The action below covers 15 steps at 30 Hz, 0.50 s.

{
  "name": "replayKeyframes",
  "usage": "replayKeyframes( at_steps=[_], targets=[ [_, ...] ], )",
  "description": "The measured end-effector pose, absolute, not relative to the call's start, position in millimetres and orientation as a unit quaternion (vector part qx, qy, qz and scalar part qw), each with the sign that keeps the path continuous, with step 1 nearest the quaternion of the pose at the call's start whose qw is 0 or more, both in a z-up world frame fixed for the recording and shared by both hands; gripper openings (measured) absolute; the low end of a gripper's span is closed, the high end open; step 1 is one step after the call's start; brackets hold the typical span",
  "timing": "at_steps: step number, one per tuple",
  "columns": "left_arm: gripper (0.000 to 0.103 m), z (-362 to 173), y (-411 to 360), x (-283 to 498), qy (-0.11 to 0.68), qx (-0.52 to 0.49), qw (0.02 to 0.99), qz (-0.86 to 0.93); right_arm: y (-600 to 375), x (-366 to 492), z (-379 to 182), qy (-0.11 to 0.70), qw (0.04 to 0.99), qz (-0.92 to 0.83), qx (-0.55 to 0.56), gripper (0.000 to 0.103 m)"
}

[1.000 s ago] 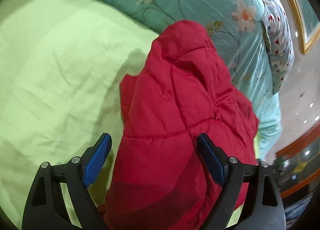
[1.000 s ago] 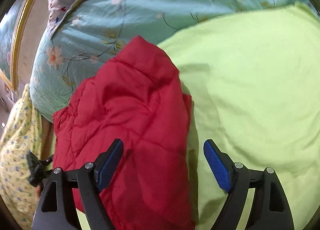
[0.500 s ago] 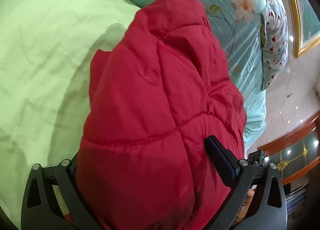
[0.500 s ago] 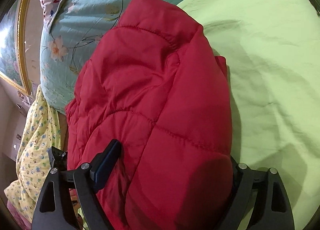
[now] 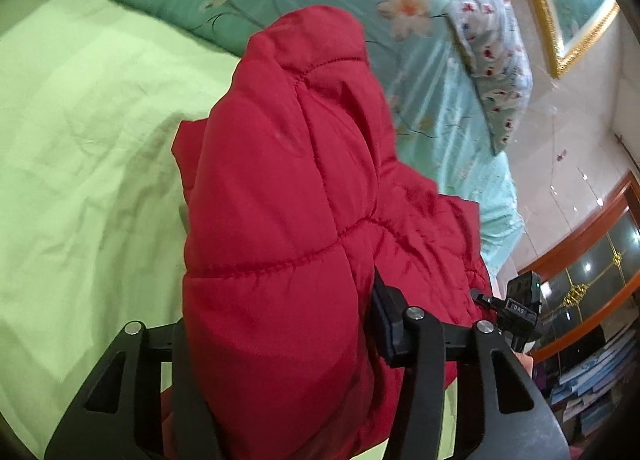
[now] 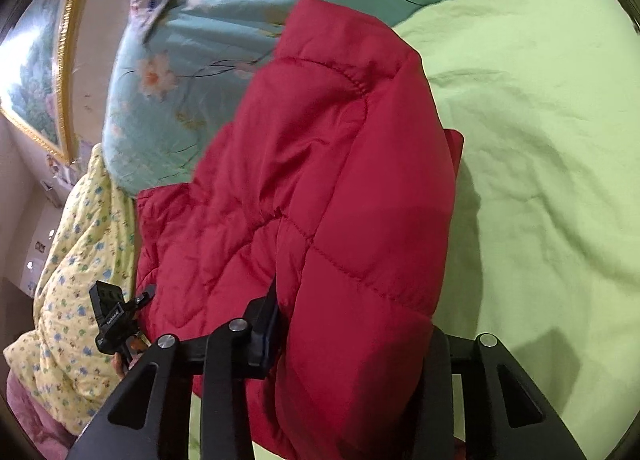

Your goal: Fold large clothes

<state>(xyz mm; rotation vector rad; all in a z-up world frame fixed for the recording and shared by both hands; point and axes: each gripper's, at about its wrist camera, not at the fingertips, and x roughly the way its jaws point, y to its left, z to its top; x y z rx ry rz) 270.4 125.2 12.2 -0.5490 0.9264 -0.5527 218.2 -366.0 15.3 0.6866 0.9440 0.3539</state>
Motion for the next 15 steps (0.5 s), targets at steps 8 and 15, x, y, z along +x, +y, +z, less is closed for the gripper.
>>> replayKeyframes(
  at_steps=[8, 15],
  targets=[
    [0.048, 37, 143, 179, 0.433, -0.261, 0.818, -0.275, -352, 144, 31, 0.444, 0.81, 0.194, 0.33, 0.037],
    [0.048, 31, 162, 121, 0.442, -0.261, 0.815, -0.269, -345, 88, 22, 0.452, 0.802, 0.202, 0.335, 0.037]
  ],
)
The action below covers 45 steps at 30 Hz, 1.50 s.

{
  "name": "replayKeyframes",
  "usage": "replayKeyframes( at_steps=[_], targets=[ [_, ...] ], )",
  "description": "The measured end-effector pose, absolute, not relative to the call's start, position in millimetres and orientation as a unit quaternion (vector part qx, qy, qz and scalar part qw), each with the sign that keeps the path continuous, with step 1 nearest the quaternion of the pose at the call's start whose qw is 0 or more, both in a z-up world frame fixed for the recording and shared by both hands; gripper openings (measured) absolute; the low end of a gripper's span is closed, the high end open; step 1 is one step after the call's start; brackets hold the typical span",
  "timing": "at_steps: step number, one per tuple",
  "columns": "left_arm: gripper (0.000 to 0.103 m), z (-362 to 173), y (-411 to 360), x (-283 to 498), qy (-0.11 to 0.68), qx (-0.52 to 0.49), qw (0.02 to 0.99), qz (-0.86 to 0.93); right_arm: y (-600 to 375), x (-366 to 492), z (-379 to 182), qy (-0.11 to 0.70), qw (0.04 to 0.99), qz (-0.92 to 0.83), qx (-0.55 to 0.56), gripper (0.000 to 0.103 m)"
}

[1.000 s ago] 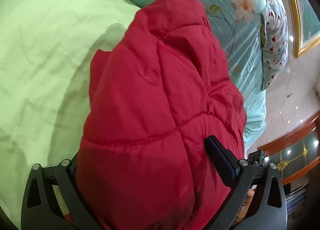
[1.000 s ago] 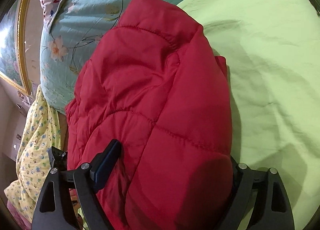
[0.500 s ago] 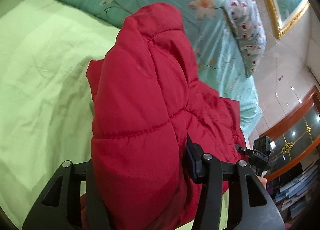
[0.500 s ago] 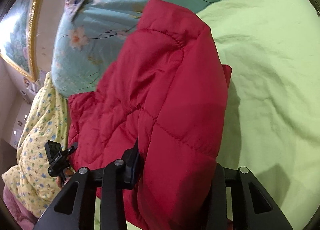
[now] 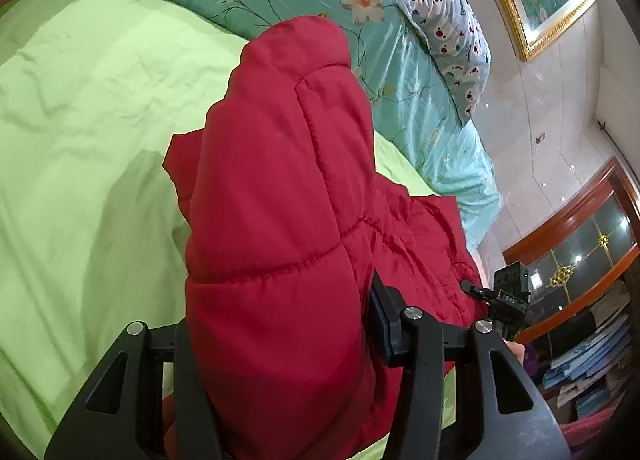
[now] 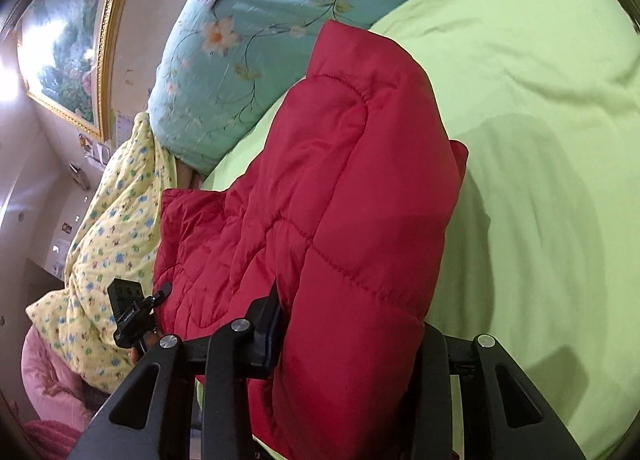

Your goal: Fold large clothes

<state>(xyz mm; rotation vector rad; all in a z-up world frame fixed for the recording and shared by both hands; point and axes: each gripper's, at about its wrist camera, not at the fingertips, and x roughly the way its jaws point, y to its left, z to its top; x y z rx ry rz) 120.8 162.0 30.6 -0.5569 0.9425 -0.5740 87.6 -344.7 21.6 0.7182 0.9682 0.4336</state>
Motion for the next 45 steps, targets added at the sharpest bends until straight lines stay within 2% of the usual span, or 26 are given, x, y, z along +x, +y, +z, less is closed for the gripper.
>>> replayKeyframes(
  at_steps=[5, 11, 17, 20, 22, 33, 40, 45],
  targets=[
    [0.05, 9, 160, 121, 0.458, -0.241, 0.823, -0.233, -348, 85, 7, 0.45, 0.807, 0.182, 0.337, 0.039],
    [0.061, -4, 154, 120, 0.46, -0.219, 0.838, -0.195, -349, 84, -7, 0.448, 0.815, 0.156, 0.332, 0.048],
    [0.078, -3, 144, 114, 0.451, -0.169, 0.864, -0.147, -348, 82, -14, 0.444, 0.822, 0.133, 0.331, 0.059],
    [0.086, -3, 145, 108, 0.444, -0.162, 0.873, -0.117, -346, 81, -15, 0.438, 0.829, 0.123, 0.326, 0.061],
    [0.096, -3, 146, 102, 0.442, -0.165, 0.877, -0.087, -342, 81, -15, 0.433, 0.837, 0.115, 0.315, 0.063],
    [0.096, 36, 144, 64, 0.397, -0.127, 0.909, -0.023, -336, 71, -10, 0.413, 0.862, 0.064, 0.287, 0.078],
    [0.096, 53, 120, 53, 0.402, -0.096, 0.909, -0.042, -327, 63, 2, 0.417, 0.872, 0.02, 0.256, 0.081],
    [0.096, 61, 97, 42, 0.399, -0.078, 0.911, -0.074, -327, 39, 36, 0.381, 0.894, -0.021, 0.235, 0.081]
  ],
)
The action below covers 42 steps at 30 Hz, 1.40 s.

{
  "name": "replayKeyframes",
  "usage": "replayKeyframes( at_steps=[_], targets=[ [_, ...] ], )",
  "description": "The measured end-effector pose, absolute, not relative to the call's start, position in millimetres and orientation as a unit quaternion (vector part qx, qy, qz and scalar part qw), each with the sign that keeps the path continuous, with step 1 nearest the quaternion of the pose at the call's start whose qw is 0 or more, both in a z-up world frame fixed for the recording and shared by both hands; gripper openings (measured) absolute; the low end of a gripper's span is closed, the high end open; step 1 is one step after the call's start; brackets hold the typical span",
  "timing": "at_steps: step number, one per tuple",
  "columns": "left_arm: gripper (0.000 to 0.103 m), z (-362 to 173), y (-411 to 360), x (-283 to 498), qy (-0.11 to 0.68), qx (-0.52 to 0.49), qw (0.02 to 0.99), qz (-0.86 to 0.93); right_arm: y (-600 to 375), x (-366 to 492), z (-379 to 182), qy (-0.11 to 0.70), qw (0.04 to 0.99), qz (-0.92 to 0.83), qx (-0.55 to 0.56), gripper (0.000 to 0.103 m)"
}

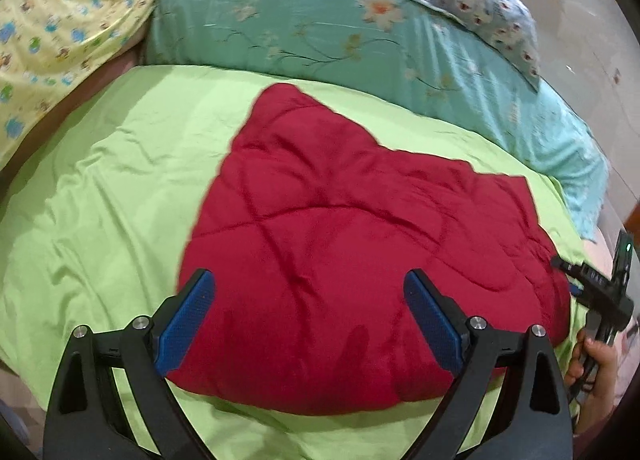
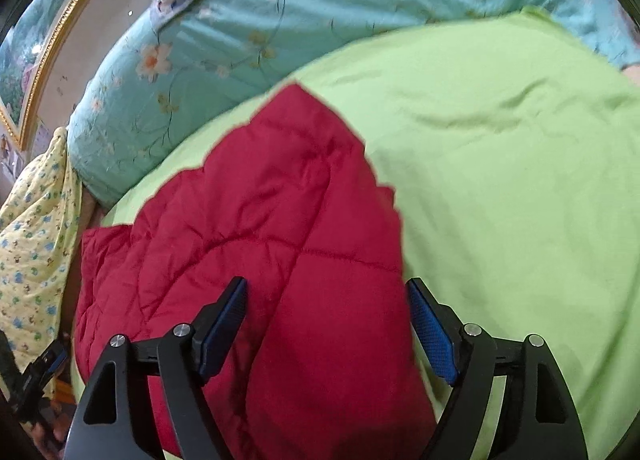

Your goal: Fold large clothes

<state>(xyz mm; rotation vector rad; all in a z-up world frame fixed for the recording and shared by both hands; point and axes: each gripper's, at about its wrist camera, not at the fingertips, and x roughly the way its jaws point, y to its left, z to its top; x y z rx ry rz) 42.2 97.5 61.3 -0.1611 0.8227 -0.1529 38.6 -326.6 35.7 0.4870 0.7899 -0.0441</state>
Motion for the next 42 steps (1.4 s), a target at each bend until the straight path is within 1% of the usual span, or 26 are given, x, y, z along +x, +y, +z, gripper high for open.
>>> replayKeyframes(
  at_steps=[4, 8, 15, 20, 22, 24, 27, 32, 36, 42],
  targets=[
    [0.096, 62, 79, 39, 0.403, -0.065, 0.908, -0.095, -319, 24, 64, 0.345, 0.914, -0.022, 0.214, 0.081],
    [0.096, 62, 64, 35, 0.405, -0.053, 0.906, -0.11, -298, 26, 72, 0.354, 0.915, 0.009, 0.191, 0.081],
    [0.097, 57, 45, 35, 0.414, -0.029, 0.9, -0.131, -248, 35, 64, 0.387, 0.912, 0.063, 0.124, 0.081],
    [0.097, 31, 34, 49, 0.447, -0.003, 0.887, -0.114, -225, 52, 43, 0.417, 0.902, 0.078, 0.078, 0.081],
    [0.099, 22, 34, 53, 0.451, -0.001, 0.885, -0.112, -221, 59, 33, 0.423, 0.901, 0.07, 0.063, 0.081],
    [0.1, 20, 34, 54, 0.451, -0.001, 0.885, -0.111, -221, 63, 29, 0.419, 0.904, 0.063, 0.053, 0.083],
    [0.103, 21, 33, 60, 0.453, 0.005, 0.885, -0.108, -221, 75, 28, 0.424, 0.903, 0.057, 0.045, 0.084],
    [0.103, 23, 33, 81, 0.462, -0.008, 0.882, -0.094, -221, 97, 25, 0.436, 0.898, 0.048, 0.035, 0.084],
    [0.103, 24, 28, 101, 0.461, 0.003, 0.883, -0.083, -224, 111, 27, 0.446, 0.893, 0.042, 0.041, 0.084],
    [0.103, 22, 34, 156, 0.476, -0.008, 0.878, -0.048, -233, 127, 27, 0.452, 0.89, 0.034, 0.054, 0.084]
  ],
)
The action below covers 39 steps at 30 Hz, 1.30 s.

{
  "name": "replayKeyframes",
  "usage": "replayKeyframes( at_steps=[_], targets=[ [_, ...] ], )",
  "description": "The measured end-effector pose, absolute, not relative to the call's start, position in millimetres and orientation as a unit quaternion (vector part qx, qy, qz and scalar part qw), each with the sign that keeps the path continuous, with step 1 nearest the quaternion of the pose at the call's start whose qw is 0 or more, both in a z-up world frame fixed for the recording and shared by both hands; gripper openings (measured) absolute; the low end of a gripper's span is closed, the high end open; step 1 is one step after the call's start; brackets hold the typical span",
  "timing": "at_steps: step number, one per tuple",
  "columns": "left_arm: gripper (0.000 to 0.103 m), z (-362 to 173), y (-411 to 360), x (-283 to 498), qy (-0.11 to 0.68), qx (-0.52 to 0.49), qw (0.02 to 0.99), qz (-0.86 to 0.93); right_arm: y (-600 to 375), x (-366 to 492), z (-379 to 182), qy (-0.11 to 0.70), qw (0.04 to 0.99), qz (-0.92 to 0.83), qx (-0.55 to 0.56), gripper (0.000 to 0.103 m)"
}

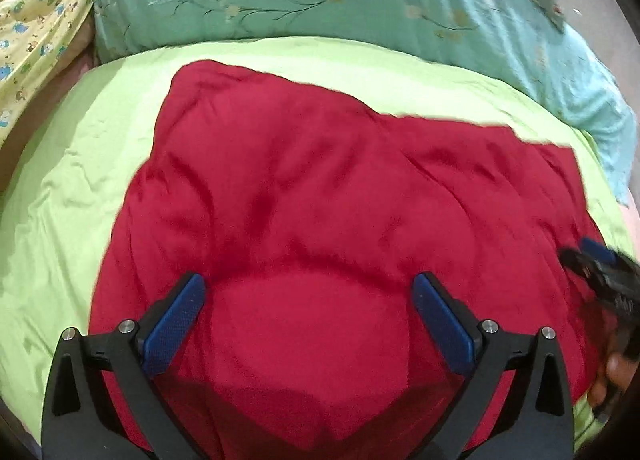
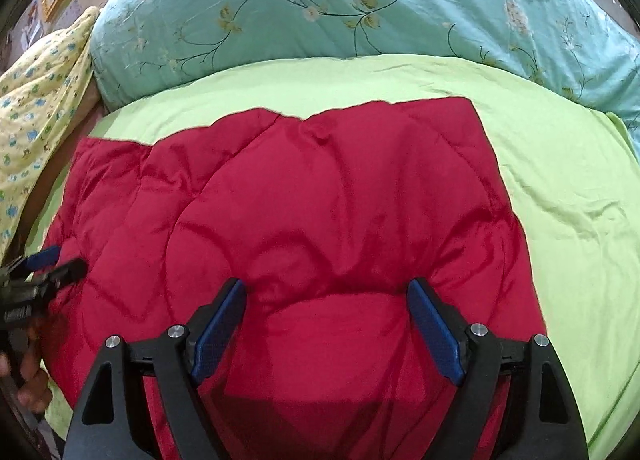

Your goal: Fold large clothes

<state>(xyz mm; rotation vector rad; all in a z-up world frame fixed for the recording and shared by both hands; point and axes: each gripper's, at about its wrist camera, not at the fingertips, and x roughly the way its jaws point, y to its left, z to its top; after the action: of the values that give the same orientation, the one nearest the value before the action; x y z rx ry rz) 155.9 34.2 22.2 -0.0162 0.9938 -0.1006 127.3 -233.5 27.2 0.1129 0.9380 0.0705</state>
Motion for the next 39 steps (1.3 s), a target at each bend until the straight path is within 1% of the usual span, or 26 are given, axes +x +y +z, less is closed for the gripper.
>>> replayKeyframes(
  at_steps=[4, 7, 11, 16, 22, 26, 28, 31, 35, 39],
  targets=[
    [0.103, 11, 45, 202, 0.498, -0.018, 0.867, -0.01, -248, 143, 24, 0.457, 0.887, 0.017, 0.066, 0.085],
    [0.103, -4, 63, 226, 0.511, -0.057, 0.858, 0.007, -263, 154, 18, 0.46, 0.883, 0.009, 0.089, 0.085],
    [0.103, -12, 77, 235, 0.506, -0.09, 0.858, 0.018, -274, 157, 12, 0.458, 0.882, -0.001, 0.114, 0.085],
    [0.103, -14, 88, 234, 0.491, -0.121, 0.863, 0.015, -278, 160, 9, 0.456, 0.882, -0.012, 0.117, 0.085],
    [0.1, 12, 91, 200, 0.464, -0.119, 0.878, 0.003, -287, 159, 2, 0.45, 0.882, -0.012, 0.136, 0.085],
    [0.1, 33, 85, 155, 0.449, -0.116, 0.885, -0.035, -285, 159, 2, 0.449, 0.884, -0.015, 0.134, 0.085],
    [0.1, 40, 81, 133, 0.447, -0.125, 0.884, -0.061, -285, 159, 3, 0.447, 0.884, -0.014, 0.134, 0.085],
    [0.1, 45, 67, 103, 0.449, -0.113, 0.882, -0.089, -286, 158, 3, 0.446, 0.885, -0.013, 0.134, 0.085],
    [0.1, 40, 43, 73, 0.462, -0.071, 0.878, -0.105, -286, 157, 3, 0.443, 0.887, -0.012, 0.133, 0.086],
    [0.101, 14, 36, 69, 0.483, -0.028, 0.872, -0.078, -286, 151, 7, 0.434, 0.891, -0.009, 0.131, 0.087]
  ],
)
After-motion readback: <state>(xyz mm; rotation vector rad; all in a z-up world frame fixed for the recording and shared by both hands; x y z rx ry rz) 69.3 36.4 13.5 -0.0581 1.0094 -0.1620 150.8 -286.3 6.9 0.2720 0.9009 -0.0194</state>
